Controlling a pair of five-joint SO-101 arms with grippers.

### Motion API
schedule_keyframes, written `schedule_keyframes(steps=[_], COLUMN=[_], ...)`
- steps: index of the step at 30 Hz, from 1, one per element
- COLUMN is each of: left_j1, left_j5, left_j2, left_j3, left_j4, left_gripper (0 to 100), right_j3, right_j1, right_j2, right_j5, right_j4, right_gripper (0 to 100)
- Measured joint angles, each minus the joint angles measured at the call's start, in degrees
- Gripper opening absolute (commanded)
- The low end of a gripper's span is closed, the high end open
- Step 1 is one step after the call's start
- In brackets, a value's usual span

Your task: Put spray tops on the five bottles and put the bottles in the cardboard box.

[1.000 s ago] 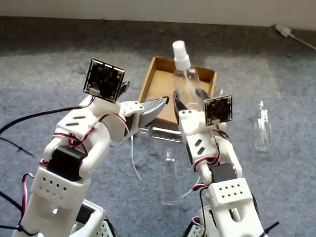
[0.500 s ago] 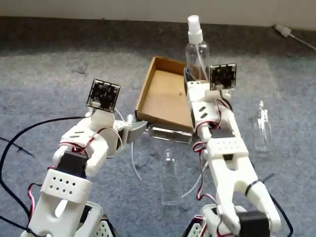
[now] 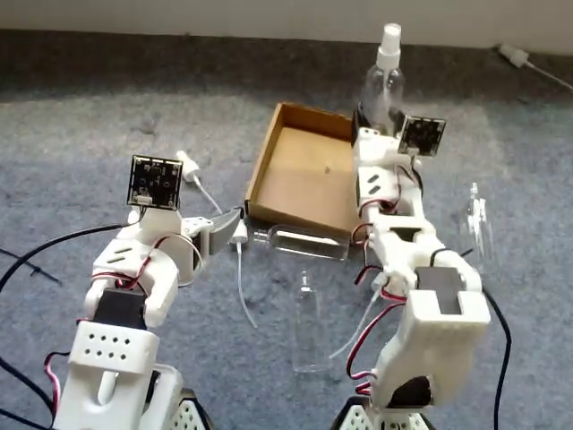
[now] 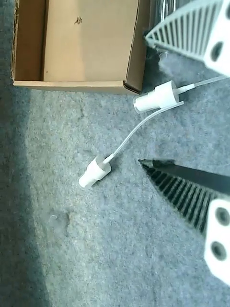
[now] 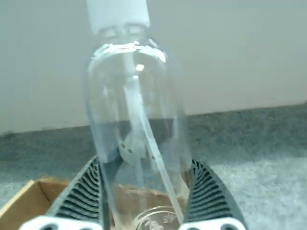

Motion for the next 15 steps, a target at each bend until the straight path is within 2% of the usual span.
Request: schedule_keyframes(steps=[6,15], left_j1=[0.00,0.00], left_j5=[0.00,0.00], left_j2=[-0.09,-0.09], left_j3=[0.00,0.00], left_j4=[0.00,0.00], left_gripper=[33,33], right_j3=[-2.55,-5.10], right_j1=[-0.44,-0.35], right_j2=[9.14,11.52], right_j5=[-0.18,-0.18], right_j4=[-4.66,-5.10], right_gripper=[0.5,0.5])
